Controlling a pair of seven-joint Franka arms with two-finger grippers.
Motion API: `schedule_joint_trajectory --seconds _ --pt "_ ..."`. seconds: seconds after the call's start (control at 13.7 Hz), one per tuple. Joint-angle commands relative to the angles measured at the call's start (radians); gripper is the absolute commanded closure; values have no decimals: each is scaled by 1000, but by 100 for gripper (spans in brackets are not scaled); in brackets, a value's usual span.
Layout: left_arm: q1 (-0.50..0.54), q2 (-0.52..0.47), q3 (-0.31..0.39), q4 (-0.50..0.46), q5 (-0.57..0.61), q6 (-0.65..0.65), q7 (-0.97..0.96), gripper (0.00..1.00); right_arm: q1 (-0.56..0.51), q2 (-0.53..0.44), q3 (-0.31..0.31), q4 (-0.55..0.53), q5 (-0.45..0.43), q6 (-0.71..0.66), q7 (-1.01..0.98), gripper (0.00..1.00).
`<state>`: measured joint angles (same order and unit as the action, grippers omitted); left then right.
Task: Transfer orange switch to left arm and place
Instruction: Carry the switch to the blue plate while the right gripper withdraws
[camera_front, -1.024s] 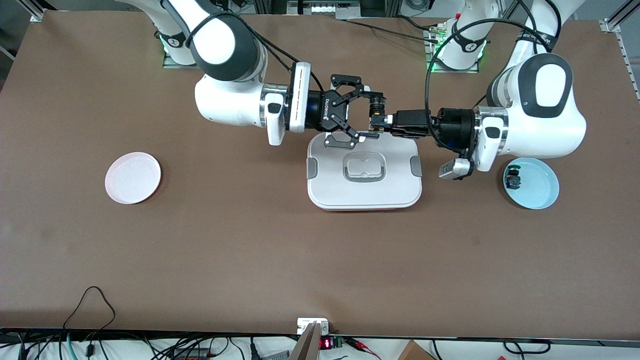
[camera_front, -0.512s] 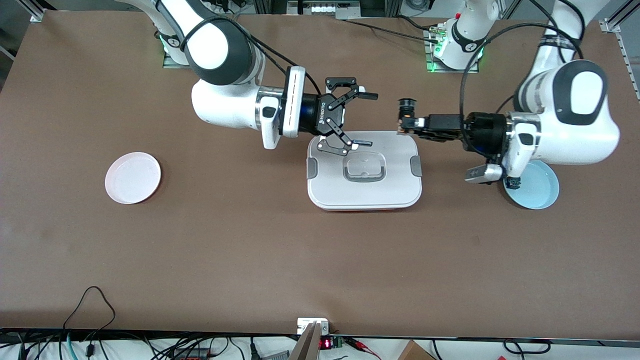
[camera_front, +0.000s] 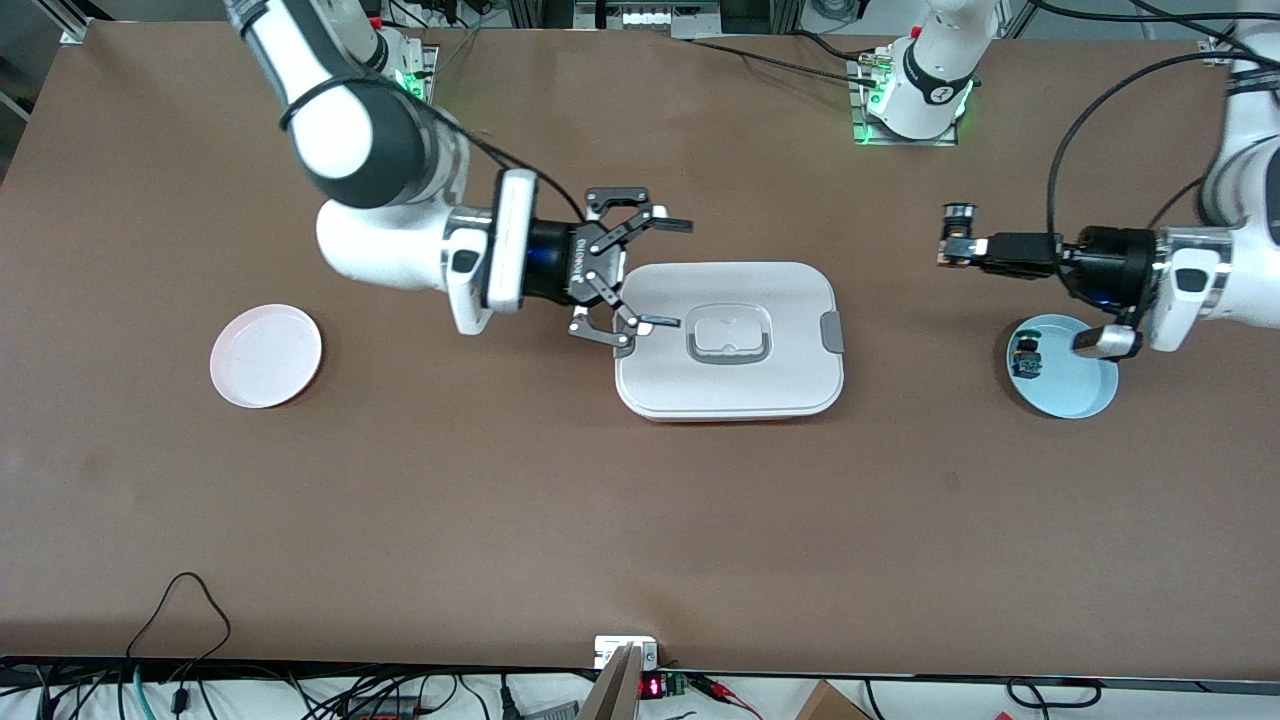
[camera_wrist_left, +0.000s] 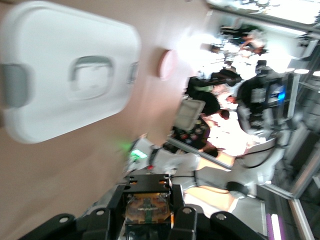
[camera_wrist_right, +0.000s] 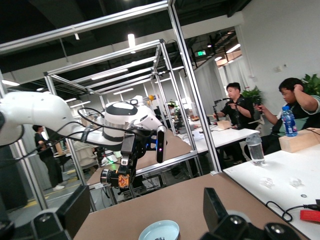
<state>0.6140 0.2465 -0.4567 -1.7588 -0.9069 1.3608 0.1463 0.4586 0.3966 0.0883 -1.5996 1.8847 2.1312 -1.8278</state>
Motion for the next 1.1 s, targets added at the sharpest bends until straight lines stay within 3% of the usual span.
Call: schedule_joint_trajectory --seconds 0.0,0.29,0.51,0.66,0.8,1.02 --pt "55 -9 -14 41 196 -66 -4 100 -9 -36 -89 -63 -56 -158 -5 0" --pt "59 -27 -23 39 555 -88 1 100 -21 -36 -224 -69 -226 -386 129 0" --pt "52 -13 -23 16 753 -71 2 100 -31 -45 -318 -62 -378 -497 313 0" --pt "24 -4 -30 1 902 -2 2 100 -58 -39 -324 -72 -420 -559 398 0" --pt "-22 20 -31 -7 1058 67 1 100 -83 -42 -331 -74 -534 -603 482 0" --pt "-25 118 -31 -16 1257 210 -1 100 -86 -45 -402 -72 -645 -660 675 0"
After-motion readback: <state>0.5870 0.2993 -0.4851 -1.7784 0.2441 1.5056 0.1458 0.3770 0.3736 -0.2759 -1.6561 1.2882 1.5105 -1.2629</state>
